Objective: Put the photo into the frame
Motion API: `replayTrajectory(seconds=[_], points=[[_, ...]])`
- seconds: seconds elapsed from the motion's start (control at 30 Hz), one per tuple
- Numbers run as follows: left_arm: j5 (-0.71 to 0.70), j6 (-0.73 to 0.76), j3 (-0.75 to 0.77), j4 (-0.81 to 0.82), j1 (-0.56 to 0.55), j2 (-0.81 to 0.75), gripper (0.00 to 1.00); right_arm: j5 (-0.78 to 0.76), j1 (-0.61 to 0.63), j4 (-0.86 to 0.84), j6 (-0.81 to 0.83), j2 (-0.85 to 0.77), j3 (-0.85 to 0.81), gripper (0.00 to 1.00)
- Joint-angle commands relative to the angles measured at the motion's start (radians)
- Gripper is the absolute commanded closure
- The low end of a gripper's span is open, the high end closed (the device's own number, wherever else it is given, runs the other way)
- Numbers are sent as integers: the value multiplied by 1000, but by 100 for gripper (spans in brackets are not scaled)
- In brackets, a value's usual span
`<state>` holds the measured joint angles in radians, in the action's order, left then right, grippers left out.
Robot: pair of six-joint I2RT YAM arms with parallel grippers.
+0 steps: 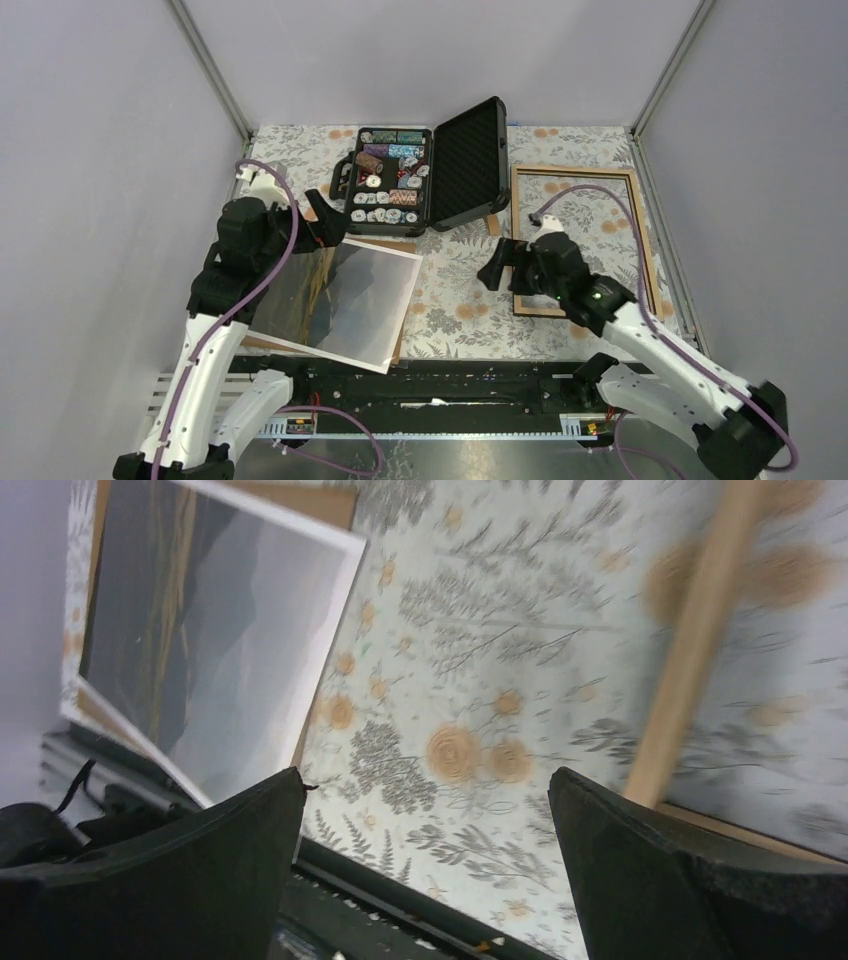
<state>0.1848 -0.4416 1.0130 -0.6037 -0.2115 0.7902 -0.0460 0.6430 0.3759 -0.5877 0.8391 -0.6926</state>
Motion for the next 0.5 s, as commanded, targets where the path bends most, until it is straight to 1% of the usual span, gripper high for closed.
replayTrajectory(seconds=[0.0,0.07,0.13,0.27,0.33,0.4,0.47], points=[[-98,46,-15,38,-3,-39,1,216,9,-426,-202,132,93,0],[-135,55,-30,48,-3,-39,1,292,13,-595,-274,256,122,0],[-167,60,-43,54,-3,-37,1,316,41,-705,-324,378,111,4],[-181,62,-65,66,-2,-43,1,259,118,-824,-379,560,71,8],[-208,61,-74,68,-3,-53,1,241,132,-921,-430,628,87,11],[-217,61,-85,71,-3,-67,1,231,137,-1004,-482,687,104,16],[-216,61,-99,79,-2,-77,1,213,146,-1065,-503,735,116,18]])
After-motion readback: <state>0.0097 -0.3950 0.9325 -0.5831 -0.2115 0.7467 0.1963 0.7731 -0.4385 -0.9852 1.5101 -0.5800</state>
